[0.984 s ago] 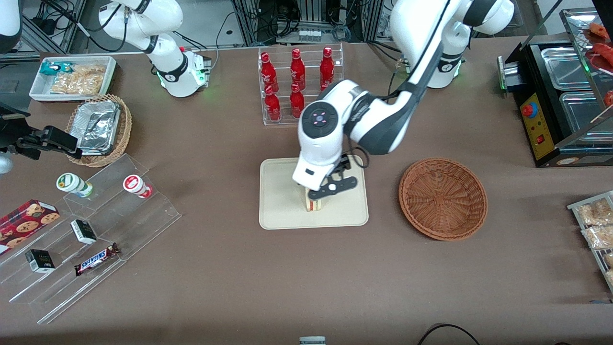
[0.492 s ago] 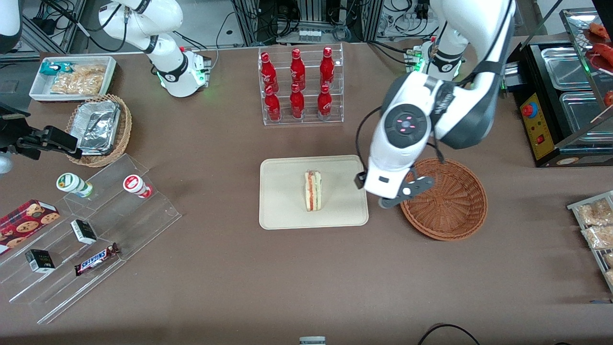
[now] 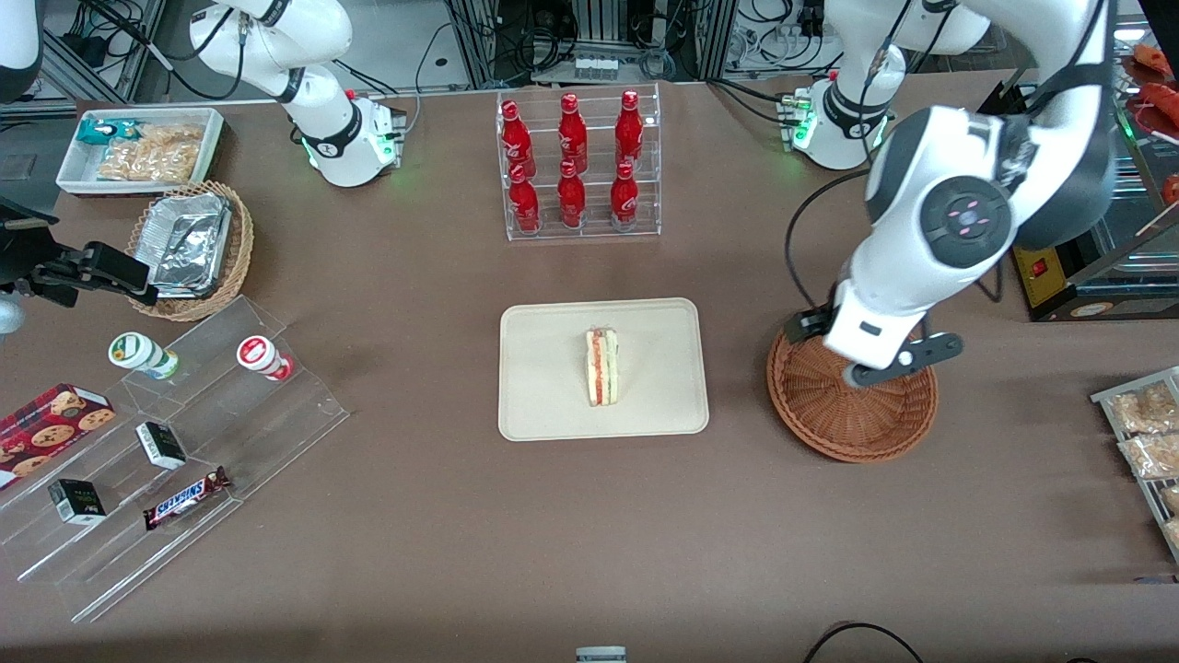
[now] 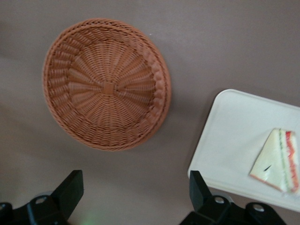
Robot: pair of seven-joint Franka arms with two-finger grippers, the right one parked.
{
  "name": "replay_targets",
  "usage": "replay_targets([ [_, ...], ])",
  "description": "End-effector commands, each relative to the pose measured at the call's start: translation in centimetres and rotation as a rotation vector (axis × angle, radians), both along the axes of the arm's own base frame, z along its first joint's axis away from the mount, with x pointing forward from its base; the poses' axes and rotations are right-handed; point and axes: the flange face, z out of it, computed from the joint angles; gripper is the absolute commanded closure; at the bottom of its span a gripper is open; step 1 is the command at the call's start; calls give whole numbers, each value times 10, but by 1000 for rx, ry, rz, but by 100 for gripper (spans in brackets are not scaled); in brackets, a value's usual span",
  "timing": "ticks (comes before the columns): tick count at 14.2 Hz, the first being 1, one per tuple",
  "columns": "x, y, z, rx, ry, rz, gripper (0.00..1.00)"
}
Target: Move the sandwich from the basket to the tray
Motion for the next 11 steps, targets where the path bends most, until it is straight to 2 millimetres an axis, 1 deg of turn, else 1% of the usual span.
replay_targets([
  [1,-28,59,23,-22,23,-87,0],
  [4,-38,96,44,-43,53,-166,0],
  [5,-40,111,50,-50,55,-186,0],
  [7,-43,135,61,-69,50,-256,0],
  [8,-44,144,68,-76,40,-288,0],
  [9,-46,150,74,-79,30,-308,0],
  [11,-45,163,87,-79,-3,-293,0],
])
